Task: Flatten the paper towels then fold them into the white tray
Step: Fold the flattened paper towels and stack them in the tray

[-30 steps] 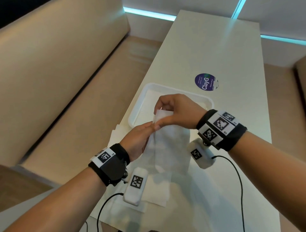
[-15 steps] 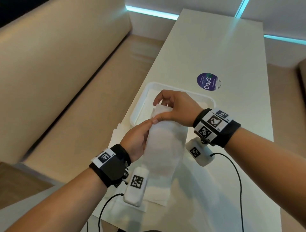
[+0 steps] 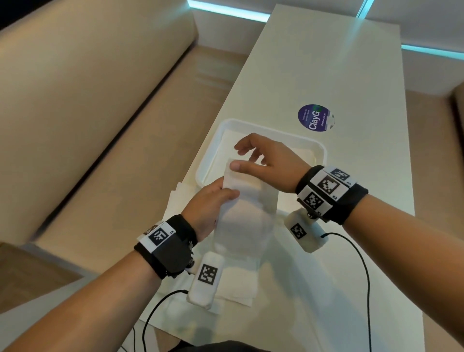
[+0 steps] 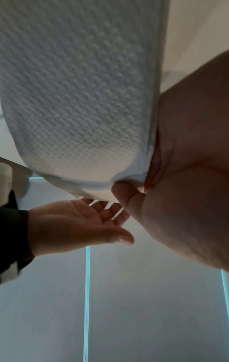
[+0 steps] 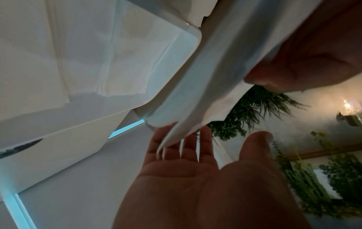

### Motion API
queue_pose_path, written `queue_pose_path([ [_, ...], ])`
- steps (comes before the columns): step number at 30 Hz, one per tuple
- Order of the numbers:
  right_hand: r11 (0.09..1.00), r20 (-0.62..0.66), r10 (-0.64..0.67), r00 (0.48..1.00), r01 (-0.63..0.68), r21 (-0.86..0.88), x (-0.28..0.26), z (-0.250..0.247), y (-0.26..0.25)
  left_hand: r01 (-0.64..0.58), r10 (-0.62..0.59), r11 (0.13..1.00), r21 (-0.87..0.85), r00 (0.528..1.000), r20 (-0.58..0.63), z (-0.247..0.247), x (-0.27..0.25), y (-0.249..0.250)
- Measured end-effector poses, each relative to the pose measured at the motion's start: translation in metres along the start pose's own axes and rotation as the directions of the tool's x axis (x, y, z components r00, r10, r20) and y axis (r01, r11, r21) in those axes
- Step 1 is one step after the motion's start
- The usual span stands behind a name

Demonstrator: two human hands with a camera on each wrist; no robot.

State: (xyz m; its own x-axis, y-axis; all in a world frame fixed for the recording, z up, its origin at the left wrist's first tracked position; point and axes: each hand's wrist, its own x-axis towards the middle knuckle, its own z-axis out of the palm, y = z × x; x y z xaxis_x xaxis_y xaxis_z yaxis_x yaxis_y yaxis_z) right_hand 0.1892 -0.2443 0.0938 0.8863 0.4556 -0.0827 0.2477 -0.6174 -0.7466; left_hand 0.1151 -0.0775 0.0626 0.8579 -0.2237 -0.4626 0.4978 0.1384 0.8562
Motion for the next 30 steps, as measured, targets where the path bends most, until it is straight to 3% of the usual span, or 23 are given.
queue_pose_path([
  [3, 0.998, -0.009, 0.054, 0.999, -0.054, -0.012, -0.009, 0.000, 0.009, -0.016, 0.017, 1.000, 0.008, 0.995, -0.094, -0.008, -0.003, 0.003],
  [7, 0.996, -0.110, 0.030, 0.993, -0.038, -0.075, -0.035, 0.022, 0.021, -0.036, 0.036, 0.999, 0.004, 0.971, -0.237, -0.031, -0.013, 0.006],
  [10, 0.999, -0.136, 0.043, 0.990, -0.046, -0.016, -0.054, 0.043, 0.024, -0.028, 0.036, 0.999, 0.032, 0.956, -0.290, -0.050, -0.026, 0.002],
  [13, 0.996, 0.092, 0.089, 0.992, -0.087, -0.027, -0.066, 0.065, 0.024, -0.002, 0.022, 0.999, 0.055, 0.931, -0.364, -0.064, -0.040, -0.007],
  [16, 0.976, 0.272, 0.089, 0.958, -0.030, -0.215, -0.072, 0.092, 0.031, 0.020, 0.001, 0.999, 0.046, 0.904, -0.427, -0.074, -0.052, -0.015],
  [19, 0.909, 0.205, 0.230, 0.952, -0.134, -0.395, -0.073, 0.112, 0.038, 0.032, 0.003, 0.997, 0.064, 0.874, -0.486, -0.079, -0.061, -0.020],
  [23, 0.775, 0.073, 0.511, 0.856, -0.423, -0.470, -0.070, 0.119, 0.044, 0.013, 0.050, 0.993, 0.117, 0.850, -0.525, -0.086, -0.070, -0.022],
  [27, 0.720, -0.027, 0.555, 0.832, -0.496, -0.486, -0.061, 0.123, 0.041, 0.022, 0.032, 0.996, 0.092, 0.835, -0.550, -0.089, -0.074, -0.026],
  [30, 0.694, -0.029, 0.586, 0.810, -0.519, -0.499, -0.055, 0.127, 0.036, 0.037, 0.012, 0.996, 0.079, 0.836, -0.549, -0.090, -0.075, -0.029],
])
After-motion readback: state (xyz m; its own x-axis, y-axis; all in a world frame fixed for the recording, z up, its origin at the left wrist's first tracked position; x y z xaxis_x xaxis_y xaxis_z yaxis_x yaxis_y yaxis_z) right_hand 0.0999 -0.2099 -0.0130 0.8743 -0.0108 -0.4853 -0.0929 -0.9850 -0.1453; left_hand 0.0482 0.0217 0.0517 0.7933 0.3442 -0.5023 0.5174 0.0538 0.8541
